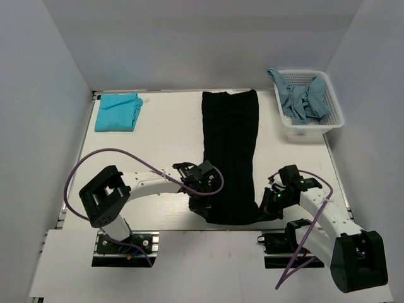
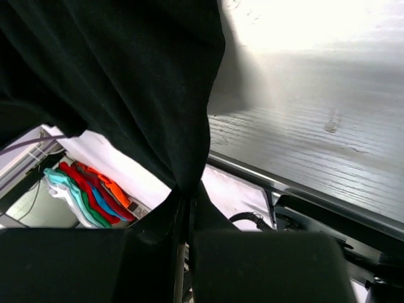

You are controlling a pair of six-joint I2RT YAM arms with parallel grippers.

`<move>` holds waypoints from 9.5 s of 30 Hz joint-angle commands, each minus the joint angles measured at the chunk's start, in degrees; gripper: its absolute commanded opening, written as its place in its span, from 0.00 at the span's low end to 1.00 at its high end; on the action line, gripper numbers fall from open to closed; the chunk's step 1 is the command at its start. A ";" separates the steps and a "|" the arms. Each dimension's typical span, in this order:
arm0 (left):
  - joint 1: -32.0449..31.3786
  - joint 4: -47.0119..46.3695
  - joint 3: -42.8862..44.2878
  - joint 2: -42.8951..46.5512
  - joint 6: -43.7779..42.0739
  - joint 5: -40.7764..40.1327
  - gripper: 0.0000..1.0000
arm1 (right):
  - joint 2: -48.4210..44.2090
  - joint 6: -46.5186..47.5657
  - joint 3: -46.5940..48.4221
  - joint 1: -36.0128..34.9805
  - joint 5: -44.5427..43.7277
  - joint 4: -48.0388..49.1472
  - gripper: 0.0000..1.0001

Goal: Fold and stack the t-shirts
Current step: Rotate the tshirt 90 degrees, then grab the bottom of the folded rectangular tshirt with both arms, then fold the folded rectangular tshirt in 1/3 of the way

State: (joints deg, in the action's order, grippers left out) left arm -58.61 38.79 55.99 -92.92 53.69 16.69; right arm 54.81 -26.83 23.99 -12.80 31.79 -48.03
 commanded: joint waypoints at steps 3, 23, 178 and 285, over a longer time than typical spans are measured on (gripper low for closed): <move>0.07 6.12 1.76 0.11 0.36 -1.04 0.39 | 0.30 0.11 -0.25 -1.09 0.73 0.22 0.00; 8.05 24.58 40.76 -9.36 -9.83 -37.59 0.99 | 6.70 7.67 22.59 -13.47 -8.68 5.83 0.90; 32.07 -19.54 81.29 -56.61 -24.14 -12.72 0.99 | 20.18 1.97 27.53 -22.54 -21.94 25.09 0.90; 24.51 3.34 63.02 -29.15 -26.18 -20.39 0.00 | 44.15 -3.49 64.07 -6.99 -30.49 8.13 0.00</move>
State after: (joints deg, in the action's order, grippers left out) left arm -34.83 46.02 116.07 -120.92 33.32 -7.81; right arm 96.38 -31.66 84.79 -21.17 -0.93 -39.94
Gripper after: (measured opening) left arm 0.009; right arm 0.020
